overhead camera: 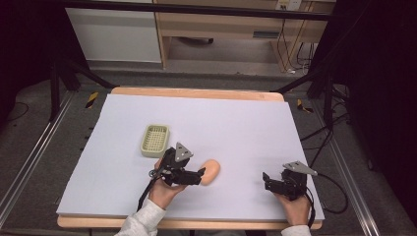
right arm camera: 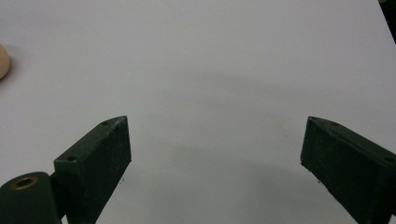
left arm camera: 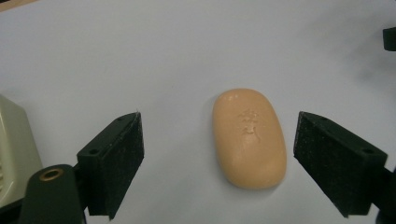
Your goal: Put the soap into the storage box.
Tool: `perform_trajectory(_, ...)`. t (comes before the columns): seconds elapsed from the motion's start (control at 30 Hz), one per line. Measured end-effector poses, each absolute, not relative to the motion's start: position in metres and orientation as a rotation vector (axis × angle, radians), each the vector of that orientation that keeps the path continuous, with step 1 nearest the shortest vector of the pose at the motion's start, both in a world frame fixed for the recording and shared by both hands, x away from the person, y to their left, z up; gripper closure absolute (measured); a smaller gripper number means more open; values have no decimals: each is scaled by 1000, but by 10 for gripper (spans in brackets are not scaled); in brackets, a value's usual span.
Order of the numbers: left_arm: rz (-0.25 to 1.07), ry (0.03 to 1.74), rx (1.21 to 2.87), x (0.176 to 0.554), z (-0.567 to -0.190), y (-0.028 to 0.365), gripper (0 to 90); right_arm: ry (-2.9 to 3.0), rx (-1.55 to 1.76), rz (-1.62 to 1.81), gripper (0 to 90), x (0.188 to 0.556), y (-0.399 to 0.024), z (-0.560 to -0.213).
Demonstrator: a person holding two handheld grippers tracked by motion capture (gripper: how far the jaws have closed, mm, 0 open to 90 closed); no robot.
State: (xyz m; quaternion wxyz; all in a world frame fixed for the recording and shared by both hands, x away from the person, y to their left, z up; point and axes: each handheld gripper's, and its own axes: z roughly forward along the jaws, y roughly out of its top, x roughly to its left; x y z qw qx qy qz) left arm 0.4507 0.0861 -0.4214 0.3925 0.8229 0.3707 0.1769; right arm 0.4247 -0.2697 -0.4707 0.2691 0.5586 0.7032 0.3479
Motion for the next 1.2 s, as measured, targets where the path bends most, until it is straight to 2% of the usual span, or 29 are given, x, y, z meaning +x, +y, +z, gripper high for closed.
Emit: perform_trajectory(1.2,421,932,2171,465,-439,52,130,1901,1511,938,88,425,-269,-471)
